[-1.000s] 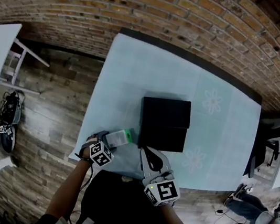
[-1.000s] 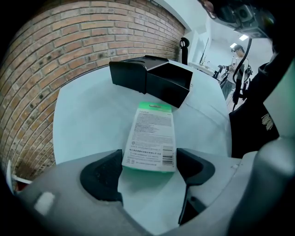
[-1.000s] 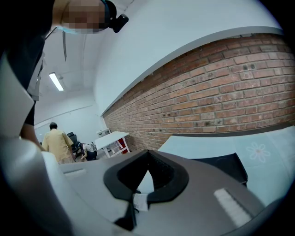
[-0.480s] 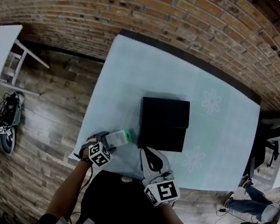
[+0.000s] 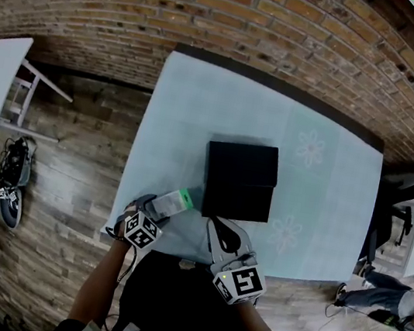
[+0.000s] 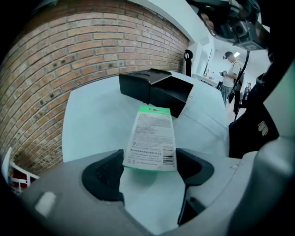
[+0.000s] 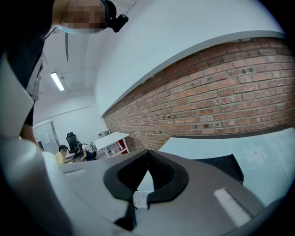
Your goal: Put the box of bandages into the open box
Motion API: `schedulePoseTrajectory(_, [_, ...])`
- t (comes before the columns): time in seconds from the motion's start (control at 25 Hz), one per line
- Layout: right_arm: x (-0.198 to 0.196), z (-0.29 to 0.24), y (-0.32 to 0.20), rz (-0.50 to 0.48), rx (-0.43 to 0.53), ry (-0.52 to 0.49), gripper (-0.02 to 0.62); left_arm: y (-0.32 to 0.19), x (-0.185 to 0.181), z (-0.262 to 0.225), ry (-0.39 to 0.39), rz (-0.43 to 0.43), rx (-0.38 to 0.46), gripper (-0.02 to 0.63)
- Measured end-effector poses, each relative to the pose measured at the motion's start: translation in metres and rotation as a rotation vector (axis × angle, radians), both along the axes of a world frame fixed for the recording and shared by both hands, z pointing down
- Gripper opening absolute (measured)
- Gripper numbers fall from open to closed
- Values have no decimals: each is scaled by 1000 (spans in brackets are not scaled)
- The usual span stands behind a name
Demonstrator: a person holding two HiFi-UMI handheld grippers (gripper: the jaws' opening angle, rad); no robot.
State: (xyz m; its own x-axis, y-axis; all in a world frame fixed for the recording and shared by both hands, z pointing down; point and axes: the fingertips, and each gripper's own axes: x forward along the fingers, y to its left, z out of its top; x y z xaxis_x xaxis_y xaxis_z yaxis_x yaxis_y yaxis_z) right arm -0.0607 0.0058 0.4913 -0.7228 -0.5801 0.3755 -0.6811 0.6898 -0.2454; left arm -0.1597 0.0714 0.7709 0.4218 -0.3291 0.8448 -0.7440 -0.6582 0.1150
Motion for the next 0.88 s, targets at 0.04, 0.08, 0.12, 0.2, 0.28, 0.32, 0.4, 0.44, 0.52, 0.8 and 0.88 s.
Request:
schedulePoseTrajectory(0.04, [0,0,1,0,2,-1,2,-1,-1,-4,3,-9,11,367])
schedulePoseTrajectory(0.08, [0,-1,2,0,4,-2,2,-3,-2,-9,7,-18,21,367])
schedulePoseTrajectory(0.12, [1,-1,3,0,6,-2,2,-4,-2,-14,14,-29,30,367])
schedulePoseTrajectory(0.2, [3,-2,4,1,10,-4,2,-7,-2,-23,37,-54,44,367])
schedulePoseTrajectory(0.28, [4,-3,5,2,14,-6,2,-9,-1,-30,61,-78,53,367])
schedulePoseTrajectory(0.32, [5,-4,6,3,17,-7,2,-9,-1,-33,72,-85,57,367])
schedulePoseTrajectory(0.4, [6,-6,8,6,23,-9,2,-9,1,-40,93,-96,65,367])
schedulePoseTrajectory(0.44, [7,-7,9,8,27,-10,2,-9,2,-44,102,-100,69,367])
schedulePoseTrajectory(0.52, [10,-8,11,13,33,-11,2,-7,5,-52,121,-113,72,367])
schedulePoseTrajectory(0.8, [22,-15,13,43,61,-13,2,-14,26,-96,221,-193,105,367])
schedulePoseTrajectory(0.88, [26,-17,13,53,69,-14,2,-16,35,-107,239,-195,125,367])
